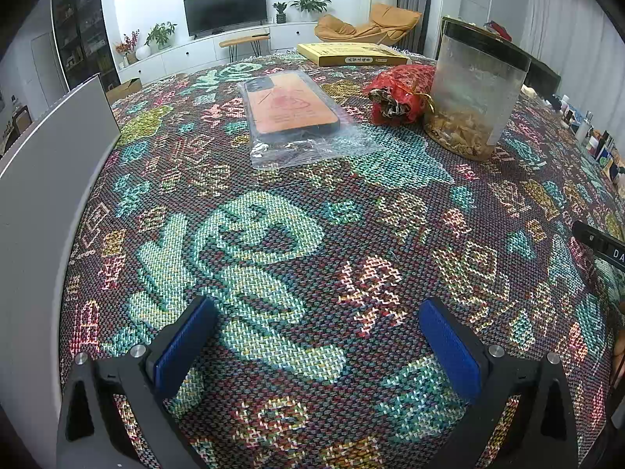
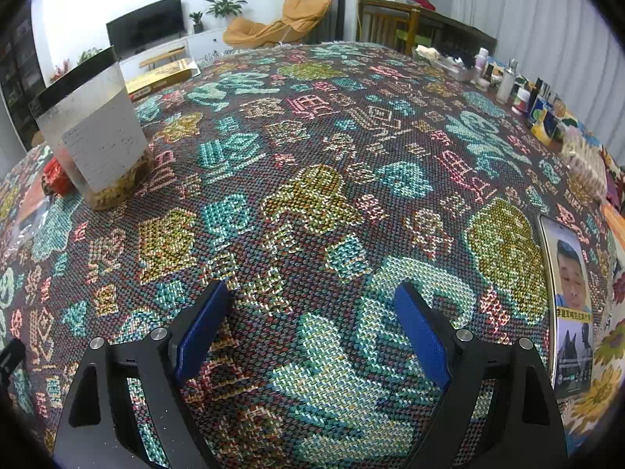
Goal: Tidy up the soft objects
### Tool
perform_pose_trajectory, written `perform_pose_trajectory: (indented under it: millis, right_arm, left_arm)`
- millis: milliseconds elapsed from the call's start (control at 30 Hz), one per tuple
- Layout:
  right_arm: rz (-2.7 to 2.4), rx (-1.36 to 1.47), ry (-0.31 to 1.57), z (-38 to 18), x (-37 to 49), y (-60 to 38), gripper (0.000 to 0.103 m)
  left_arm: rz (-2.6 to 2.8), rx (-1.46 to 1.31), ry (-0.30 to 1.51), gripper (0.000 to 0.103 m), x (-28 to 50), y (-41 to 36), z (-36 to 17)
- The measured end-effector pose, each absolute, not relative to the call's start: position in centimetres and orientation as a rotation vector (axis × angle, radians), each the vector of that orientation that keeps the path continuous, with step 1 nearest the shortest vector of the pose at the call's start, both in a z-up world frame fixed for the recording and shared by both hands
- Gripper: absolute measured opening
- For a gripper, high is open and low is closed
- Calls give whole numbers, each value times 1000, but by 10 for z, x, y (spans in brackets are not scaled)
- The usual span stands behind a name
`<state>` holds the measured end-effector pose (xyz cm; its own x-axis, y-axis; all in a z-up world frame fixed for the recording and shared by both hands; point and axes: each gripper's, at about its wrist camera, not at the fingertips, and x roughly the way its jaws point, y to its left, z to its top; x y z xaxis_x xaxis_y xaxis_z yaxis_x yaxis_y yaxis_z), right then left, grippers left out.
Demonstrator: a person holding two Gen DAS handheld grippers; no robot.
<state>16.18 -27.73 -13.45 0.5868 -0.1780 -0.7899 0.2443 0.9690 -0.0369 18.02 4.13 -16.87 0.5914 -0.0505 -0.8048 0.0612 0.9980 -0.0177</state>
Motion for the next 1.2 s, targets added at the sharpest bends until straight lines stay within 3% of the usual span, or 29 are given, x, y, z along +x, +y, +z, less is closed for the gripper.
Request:
perform_pose_trajectory:
  millis: [333, 467, 667, 867, 1000, 1200]
  right_arm:
    - [-246, 81, 911, -135, 162, -277, 89]
    - [-246, 80, 911, -135, 162, -277, 89]
    - [-246, 82, 911, -135, 162, -277, 89]
    - [-246, 81, 911, -135, 162, -277, 89]
    - [-245, 82, 911, -135, 162, -277, 88]
    - [-245, 83, 911, -135, 162, -277, 89]
  left_arm:
    - [-80, 21, 972, 103, 186, 42, -168]
    - [-98, -54, 984, 103, 204, 55, -144]
    - [-58, -151, 956, 103, 306, 77, -102]
    - [-44, -155, 1100, 98, 402, 72, -135]
    - [17, -32, 1135, 103, 418, 63, -162]
    - [-17, -9, 1110, 100, 411, 70, -167]
